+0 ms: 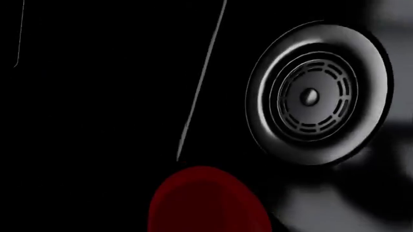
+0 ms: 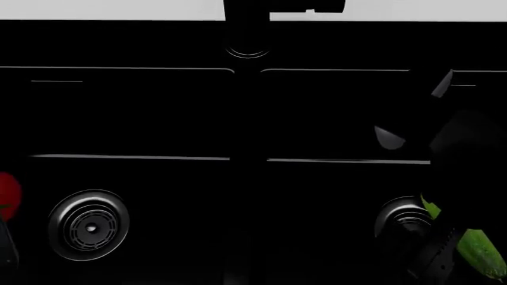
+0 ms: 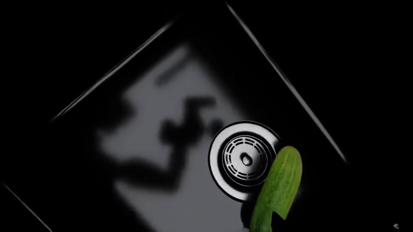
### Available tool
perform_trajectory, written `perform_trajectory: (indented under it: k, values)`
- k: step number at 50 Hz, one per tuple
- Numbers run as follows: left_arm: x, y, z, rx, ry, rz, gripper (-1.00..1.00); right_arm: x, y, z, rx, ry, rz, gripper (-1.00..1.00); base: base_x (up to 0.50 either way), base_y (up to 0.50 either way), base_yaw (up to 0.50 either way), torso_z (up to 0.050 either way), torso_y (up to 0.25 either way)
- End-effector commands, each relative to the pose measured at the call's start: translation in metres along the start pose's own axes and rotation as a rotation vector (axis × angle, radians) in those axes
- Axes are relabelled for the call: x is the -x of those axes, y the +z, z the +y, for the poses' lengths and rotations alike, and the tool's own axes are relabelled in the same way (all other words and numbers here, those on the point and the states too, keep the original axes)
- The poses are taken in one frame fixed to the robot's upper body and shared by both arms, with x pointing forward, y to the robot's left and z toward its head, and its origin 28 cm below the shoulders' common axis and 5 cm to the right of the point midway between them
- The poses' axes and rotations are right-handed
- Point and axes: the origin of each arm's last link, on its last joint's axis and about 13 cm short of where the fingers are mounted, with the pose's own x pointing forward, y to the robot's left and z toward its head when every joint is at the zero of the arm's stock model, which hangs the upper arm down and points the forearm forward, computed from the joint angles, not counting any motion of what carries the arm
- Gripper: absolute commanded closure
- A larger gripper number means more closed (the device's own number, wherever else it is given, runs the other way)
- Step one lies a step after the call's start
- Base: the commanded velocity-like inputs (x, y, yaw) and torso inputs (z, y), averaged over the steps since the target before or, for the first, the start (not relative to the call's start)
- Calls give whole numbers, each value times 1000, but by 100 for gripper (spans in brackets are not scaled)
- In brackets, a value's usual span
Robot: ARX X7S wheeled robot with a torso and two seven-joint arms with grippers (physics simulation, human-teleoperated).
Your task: Pick the vegetables from the sink and place them on the cutting board.
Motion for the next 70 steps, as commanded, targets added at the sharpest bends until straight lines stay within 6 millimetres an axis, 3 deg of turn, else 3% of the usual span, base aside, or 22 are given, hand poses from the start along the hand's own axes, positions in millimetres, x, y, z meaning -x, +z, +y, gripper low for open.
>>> perform_trajectory:
  k: [1, 14, 23, 30, 44, 54, 70]
  values:
    - [13, 24, 20, 5, 228, -180, 100, 2, 4, -1, -16, -14, 32, -100, 0, 0, 0, 0, 0]
    - [6, 29, 24, 31, 323, -234, 100, -2, 5, -5, -29, -21, 140, -100, 0, 0, 0, 0, 0]
    - [-1, 28, 21, 39, 325, -267, 100, -7, -2, -7, -153, -49, 216, -100, 0, 0, 0, 0, 0]
    - [-2, 26, 15, 49, 314, -274, 100, -30, 5, -20, -165, -159, 174, -100, 0, 0, 0, 0, 0]
    - [-3, 25, 9, 71, 305, -278, 100, -63, -8, -22, -175, -164, 267, -100, 0, 0, 0, 0, 0]
    - [-1, 23, 4, 86, 295, -276, 100, -97, -16, -31, -217, -187, 280, -100, 0, 0, 0, 0, 0]
    - [2, 29, 1, 100, 279, -278, 100, -129, -30, -37, -269, -242, 294, -100, 0, 0, 0, 0, 0]
